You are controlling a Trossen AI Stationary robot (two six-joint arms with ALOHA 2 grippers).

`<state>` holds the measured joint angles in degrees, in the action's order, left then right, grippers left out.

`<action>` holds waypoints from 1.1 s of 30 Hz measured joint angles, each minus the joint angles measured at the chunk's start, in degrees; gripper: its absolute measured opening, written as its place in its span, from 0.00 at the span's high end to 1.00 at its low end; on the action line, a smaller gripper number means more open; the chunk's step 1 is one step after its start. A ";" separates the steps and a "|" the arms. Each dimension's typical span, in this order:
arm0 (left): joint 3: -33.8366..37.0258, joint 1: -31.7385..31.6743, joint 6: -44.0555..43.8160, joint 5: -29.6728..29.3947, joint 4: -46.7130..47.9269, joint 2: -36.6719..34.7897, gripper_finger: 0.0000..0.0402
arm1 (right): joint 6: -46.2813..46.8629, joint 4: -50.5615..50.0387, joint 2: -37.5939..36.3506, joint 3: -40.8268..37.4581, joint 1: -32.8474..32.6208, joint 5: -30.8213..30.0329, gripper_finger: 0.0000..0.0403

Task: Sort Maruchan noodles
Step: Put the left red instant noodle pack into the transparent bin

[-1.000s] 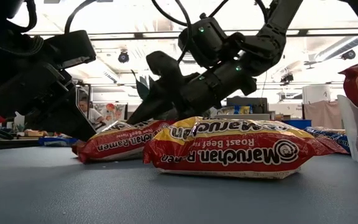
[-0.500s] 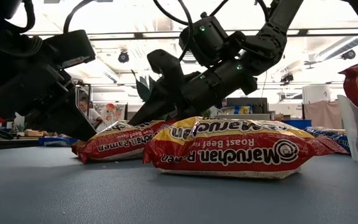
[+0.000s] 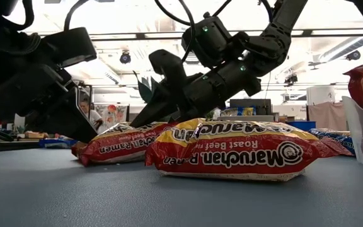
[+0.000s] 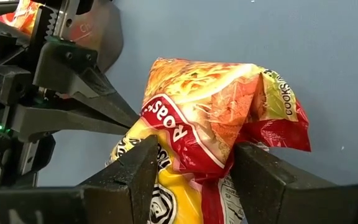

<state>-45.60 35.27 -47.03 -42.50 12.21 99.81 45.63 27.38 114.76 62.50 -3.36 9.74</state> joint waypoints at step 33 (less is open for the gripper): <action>-0.62 0.30 -0.78 -0.28 -0.60 -0.17 0.63 | -1.31 0.44 0.00 0.00 -0.13 0.81 0.57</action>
<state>-46.22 35.56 -47.82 -42.78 11.61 99.63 44.32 27.81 114.76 62.50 -3.49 10.55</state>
